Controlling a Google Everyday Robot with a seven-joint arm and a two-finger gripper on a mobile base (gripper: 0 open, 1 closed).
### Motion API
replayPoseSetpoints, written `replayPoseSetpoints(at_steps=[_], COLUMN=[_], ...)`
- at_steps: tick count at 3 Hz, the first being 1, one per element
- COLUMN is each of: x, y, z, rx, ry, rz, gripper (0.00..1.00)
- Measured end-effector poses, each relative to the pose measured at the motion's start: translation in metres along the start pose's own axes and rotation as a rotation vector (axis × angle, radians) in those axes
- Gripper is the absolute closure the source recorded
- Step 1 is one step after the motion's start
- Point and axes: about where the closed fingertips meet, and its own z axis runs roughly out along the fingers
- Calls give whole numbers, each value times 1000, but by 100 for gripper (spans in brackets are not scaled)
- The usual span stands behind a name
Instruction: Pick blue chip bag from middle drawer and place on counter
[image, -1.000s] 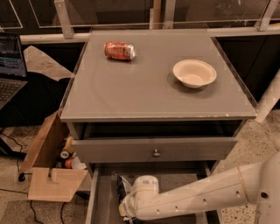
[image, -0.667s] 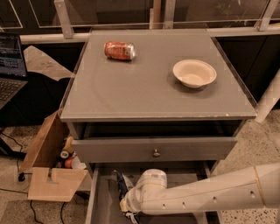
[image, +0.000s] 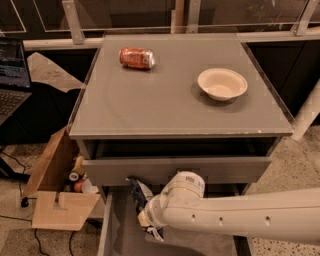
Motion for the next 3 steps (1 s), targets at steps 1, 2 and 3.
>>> replayPoseSetpoints(at_steps=[1, 2, 3], x=[-24, -35, -23], y=[0, 10, 23], z=[-53, -97, -111], rx=[4, -109, -172], ry=[-3, 27, 94], rz=[9, 64, 25], gripper=[100, 100, 100])
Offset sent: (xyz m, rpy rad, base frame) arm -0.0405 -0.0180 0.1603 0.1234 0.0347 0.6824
